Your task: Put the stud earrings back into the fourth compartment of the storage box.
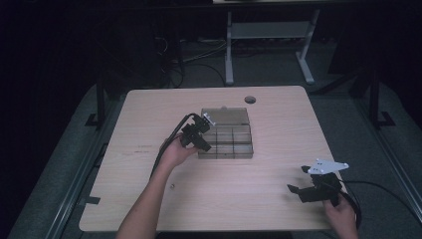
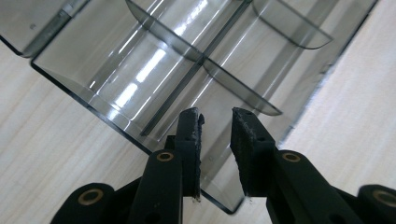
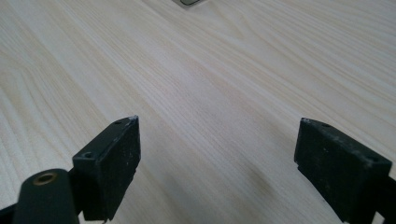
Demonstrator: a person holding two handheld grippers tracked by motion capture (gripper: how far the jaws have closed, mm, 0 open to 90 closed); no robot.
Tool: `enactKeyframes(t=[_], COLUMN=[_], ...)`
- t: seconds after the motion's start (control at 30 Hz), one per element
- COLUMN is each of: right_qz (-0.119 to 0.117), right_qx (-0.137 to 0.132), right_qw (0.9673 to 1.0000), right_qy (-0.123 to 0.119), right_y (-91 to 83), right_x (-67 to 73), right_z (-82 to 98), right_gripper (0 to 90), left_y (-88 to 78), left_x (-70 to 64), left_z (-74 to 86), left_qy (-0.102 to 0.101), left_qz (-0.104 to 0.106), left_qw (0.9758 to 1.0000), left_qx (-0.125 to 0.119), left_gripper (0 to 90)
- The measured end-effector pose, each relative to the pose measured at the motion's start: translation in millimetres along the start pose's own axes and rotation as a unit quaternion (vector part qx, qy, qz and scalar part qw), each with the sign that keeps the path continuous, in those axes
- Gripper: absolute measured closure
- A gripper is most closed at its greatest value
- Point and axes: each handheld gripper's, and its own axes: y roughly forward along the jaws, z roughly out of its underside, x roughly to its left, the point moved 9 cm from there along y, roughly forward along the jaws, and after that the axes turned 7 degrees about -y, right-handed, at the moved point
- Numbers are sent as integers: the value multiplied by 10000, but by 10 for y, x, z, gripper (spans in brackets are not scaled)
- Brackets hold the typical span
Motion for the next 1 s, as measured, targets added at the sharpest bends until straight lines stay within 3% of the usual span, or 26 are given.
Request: enactKeyframes(t=[0.17,0.5,0.73,1.0], right_qz=[21,58,65,67], right_qx=[-32,-30,14,24], right_qw=[10000,10000,10000,10000], right_qy=[25,-51,-39,2], right_y=[-4,10,22,33], right_x=[2,-9,0,14], right_z=[-11,-16,-15,-19], right_gripper=[141,141,141,141], left_y=[-166,-449,-519,-470], left_x=[-72,-90,-62,-61], left_z=[39,328,591,820], left_qy=[15,65,-6,-170], left_qz=[31,-30,-39,-32], left_qw=[9998,9994,9994,9993], left_qx=[-182,-332,-354,-339], left_gripper=[703,672,653,631])
